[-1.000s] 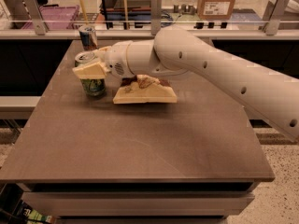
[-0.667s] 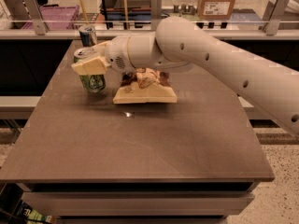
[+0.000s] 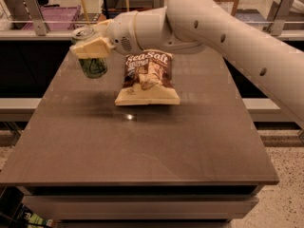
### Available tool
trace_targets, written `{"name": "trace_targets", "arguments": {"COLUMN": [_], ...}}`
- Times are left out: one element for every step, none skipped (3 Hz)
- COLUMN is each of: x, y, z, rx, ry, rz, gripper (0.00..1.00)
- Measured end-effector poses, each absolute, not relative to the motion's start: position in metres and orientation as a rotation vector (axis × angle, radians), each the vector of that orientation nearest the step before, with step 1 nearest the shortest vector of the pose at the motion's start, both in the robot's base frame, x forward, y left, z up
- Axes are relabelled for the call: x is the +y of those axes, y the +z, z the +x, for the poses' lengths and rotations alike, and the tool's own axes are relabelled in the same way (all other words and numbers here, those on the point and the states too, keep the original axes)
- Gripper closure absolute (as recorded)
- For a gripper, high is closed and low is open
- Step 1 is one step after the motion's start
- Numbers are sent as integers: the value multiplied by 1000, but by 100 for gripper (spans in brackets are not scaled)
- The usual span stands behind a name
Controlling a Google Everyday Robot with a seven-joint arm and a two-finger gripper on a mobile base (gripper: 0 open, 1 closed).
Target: Pick green can
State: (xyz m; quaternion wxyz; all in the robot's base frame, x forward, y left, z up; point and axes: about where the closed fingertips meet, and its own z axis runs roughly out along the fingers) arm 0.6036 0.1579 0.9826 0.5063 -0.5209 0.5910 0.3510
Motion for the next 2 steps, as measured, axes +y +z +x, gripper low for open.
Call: {"name": "trace_targets", "arguments": {"x": [156,153], "y": [1007,1046], "z": [605,608], "rx": [1369,1281], "ry": [819,778], "rz": [-1274,-1306], "gripper": [100,100]}}
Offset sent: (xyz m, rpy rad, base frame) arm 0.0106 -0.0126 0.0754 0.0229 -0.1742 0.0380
